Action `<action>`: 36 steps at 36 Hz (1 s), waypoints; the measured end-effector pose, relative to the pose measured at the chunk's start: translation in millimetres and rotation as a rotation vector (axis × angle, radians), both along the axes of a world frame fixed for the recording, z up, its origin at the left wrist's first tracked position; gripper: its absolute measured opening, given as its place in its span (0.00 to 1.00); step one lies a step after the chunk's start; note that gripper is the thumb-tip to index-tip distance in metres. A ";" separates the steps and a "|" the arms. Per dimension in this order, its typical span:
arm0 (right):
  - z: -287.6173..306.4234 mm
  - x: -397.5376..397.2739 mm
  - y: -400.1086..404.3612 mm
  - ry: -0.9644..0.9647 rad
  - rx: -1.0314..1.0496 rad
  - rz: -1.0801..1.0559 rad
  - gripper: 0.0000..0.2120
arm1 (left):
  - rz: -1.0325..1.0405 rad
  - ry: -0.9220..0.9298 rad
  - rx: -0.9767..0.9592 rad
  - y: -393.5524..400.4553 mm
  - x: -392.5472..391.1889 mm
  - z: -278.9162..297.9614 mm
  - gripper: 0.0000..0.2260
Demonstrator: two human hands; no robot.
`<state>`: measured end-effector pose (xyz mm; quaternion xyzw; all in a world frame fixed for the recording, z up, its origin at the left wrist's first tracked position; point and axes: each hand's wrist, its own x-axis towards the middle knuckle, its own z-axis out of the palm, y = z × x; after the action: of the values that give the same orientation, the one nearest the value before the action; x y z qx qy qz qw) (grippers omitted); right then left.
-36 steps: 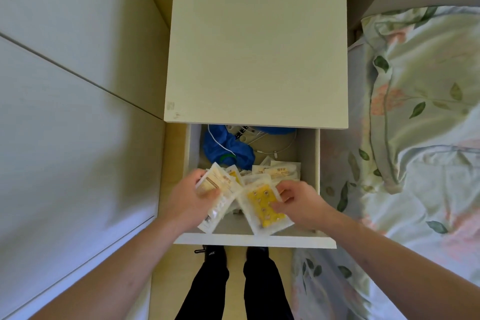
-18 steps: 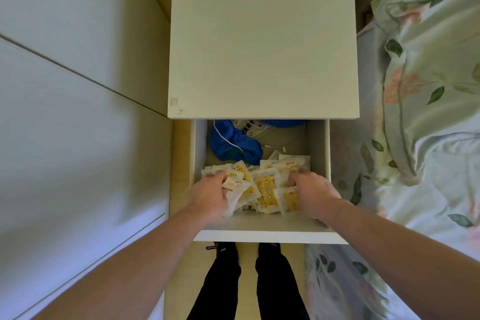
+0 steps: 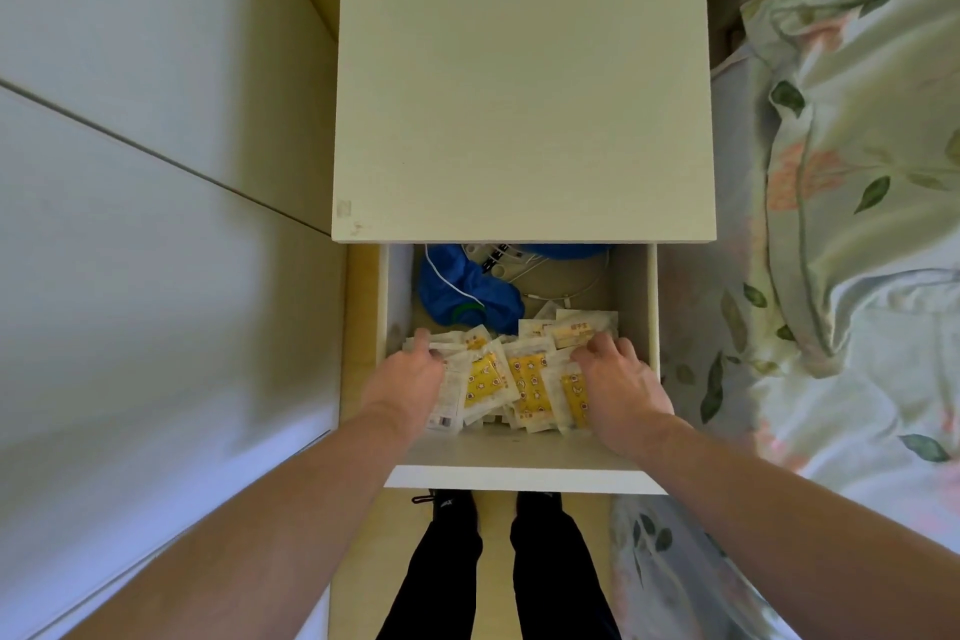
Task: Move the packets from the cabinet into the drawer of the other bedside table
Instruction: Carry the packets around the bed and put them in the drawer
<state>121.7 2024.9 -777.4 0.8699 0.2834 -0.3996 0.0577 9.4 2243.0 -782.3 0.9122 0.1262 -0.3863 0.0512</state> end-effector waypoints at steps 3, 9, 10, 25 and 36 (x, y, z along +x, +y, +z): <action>2.8 -0.5 -0.9 0.007 0.017 0.003 0.36 | 0.005 0.013 0.025 -1.3 0.1 0.2 0.20; 17.6 -1.2 -1.6 0.063 0.060 -0.099 0.36 | 0.028 -0.003 0.041 -3.5 -1.5 7.2 0.26; 22.0 -0.9 -2.4 0.082 0.076 -0.150 0.35 | 0.046 -0.004 0.036 -3.8 -1.6 10.0 0.26; 203.8 -36.2 -55.2 0.141 0.251 -0.601 0.28 | 0.205 -0.107 -0.176 -33.2 -18.1 214.4 0.22; 354.2 -94.6 -87.1 0.011 0.517 -0.907 0.19 | -0.026 -0.225 -0.394 -74.0 -20.3 373.4 0.20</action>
<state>27.1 1937.8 -423.2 0.8889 -0.0322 -0.3061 -0.3392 -10.9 2168.9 -408.9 0.9236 0.0302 -0.2999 0.2371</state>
